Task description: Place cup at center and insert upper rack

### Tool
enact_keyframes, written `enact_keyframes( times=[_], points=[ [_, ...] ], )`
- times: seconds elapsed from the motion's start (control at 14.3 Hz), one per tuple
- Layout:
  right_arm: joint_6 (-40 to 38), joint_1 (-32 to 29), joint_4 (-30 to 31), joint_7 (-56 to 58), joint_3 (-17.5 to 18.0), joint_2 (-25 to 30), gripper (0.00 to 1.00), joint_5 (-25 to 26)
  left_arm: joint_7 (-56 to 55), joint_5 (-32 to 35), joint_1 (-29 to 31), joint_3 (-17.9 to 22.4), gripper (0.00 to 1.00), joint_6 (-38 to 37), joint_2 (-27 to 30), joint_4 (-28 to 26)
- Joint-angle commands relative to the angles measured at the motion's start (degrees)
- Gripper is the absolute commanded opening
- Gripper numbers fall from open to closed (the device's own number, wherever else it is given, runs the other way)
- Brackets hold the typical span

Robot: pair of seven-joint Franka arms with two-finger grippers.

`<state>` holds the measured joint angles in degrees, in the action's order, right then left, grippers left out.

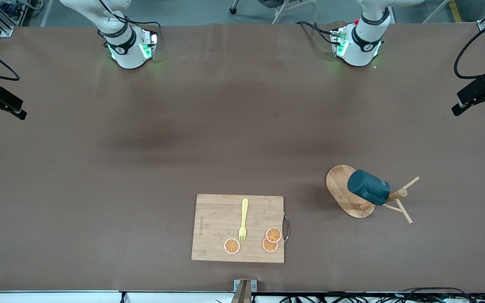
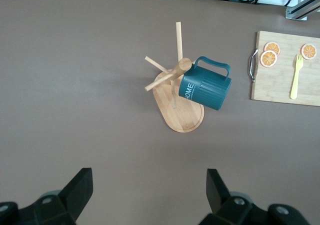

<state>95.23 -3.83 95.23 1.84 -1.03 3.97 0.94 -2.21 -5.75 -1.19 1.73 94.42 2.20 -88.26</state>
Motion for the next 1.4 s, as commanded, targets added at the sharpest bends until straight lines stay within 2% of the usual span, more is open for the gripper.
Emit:
enact_keyframes(
  times=[0.0,0.35,0.56,0.91,1.33],
  points=[
    [0.05,-1.18,0.48,-0.34,0.85,0.69,1.0,-0.94,0.72,1.0,0.4,-0.67,1.0,0.06,-0.09,0.63],
    [-0.39,-2.93,0.65,-0.34,0.67,0.08,1.0,-0.85,0.72,1.35,0.22,-1.46,1.0,0.06,-0.1,0.63],
    [-0.13,-2.94,0.57,-0.26,0.67,-0.28,1.0,-0.85,0.89,6.97,0.39,-4.35,1.0,0.15,-0.1,0.46],
    [-0.22,-2.59,0.57,-0.26,0.76,-0.36,1.0,-0.85,0.98,3.92,0.92,-4.1,1.0,0.32,-0.1,0.63],
    [-0.39,-2.85,0.48,-0.34,0.76,-0.28,1.0,-0.85,0.81,3.64,0.84,-4.1,1.0,2.08,0.17,0.1]
  ],
)
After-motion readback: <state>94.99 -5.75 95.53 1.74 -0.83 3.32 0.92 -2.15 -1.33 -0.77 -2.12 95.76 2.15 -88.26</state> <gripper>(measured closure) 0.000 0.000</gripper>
